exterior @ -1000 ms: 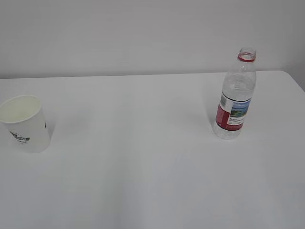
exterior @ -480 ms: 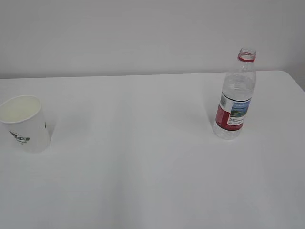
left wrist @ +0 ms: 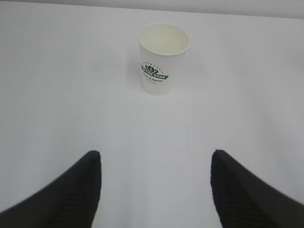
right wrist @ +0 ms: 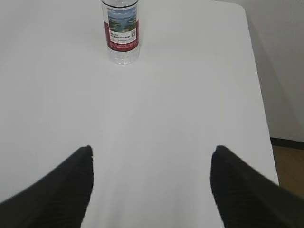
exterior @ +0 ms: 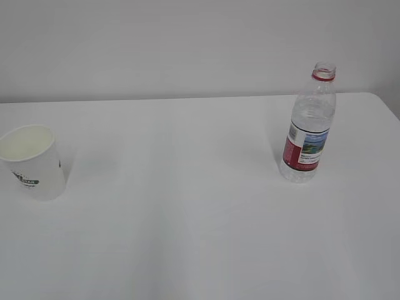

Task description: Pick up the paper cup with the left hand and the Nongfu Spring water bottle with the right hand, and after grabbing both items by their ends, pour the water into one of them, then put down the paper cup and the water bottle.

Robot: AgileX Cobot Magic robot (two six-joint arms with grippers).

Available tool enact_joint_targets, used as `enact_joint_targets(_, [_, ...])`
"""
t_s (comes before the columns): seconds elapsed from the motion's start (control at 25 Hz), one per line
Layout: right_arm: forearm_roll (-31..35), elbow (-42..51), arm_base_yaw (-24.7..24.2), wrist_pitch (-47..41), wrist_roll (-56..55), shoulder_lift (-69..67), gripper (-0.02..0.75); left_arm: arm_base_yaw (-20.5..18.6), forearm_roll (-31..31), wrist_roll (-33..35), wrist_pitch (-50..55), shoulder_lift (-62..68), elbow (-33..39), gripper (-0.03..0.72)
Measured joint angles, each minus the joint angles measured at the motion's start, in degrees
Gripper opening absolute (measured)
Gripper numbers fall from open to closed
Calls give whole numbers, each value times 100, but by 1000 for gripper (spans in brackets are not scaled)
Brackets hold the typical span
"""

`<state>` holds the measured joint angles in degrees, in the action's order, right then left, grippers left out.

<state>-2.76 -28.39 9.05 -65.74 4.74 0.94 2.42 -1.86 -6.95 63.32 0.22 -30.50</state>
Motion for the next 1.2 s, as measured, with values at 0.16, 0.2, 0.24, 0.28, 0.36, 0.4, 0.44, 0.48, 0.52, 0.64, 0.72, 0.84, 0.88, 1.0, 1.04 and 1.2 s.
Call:
enact_joint_targets(0.16, [0,0,0,0,0,0,585,0,0,0,0,0,0,514])
enact_joint_targets(0.2, [0,0,0,0,0,0,585,0,0,0,0,0,0,514])
enact_joint_targets(0.24, [0,0,0,0,0,0,585,0,0,0,0,0,0,513])
enact_joint_targets(0.28, [0,0,0,0,0,0,585,0,0,0,0,0,0,513])
enact_joint_targets(0.36, [0,0,0,0,0,0,586,0,0,0,0,0,0,513])
enact_joint_targets(0.4, [0,0,0,0,0,0,585,0,0,0,0,0,0,513])
enact_joint_targets(0.44, [0,0,0,0,0,0,586,0,0,0,0,0,0,513])
enact_joint_targets(0.48, [0,0,0,0,0,0,586,0,0,0,0,0,0,513])
enact_joint_targets(0.52, [0,0,0,0,0,0,585,0,0,0,0,0,0,513])
enact_joint_targets(0.64, [0,0,0,0,0,0,586,0,0,0,-5,0,0,513])
enact_joint_targets(0.72, [0,0,0,0,0,0,585,0,-14,0,-20,0,0,513])
enact_joint_targets(0.84, [0,0,0,0,0,0,585,0,-191,0,-153,0,0,513])
enact_joint_targets(0.88, [0,0,0,10,0,0,585,0,-281,0,-254,0,-12,513])
enact_joint_targets(1.0, [0,0,0,22,-13,0,585,0,-464,0,-901,13,-36,500])
enact_joint_targets(1.04, [0,0,0,36,-13,0,585,0,-489,0,-1118,25,-36,491])
enact_joint_targets(1.2, [63,-89,0,307,-26,-58,585,0,-522,0,-1681,339,-36,467])
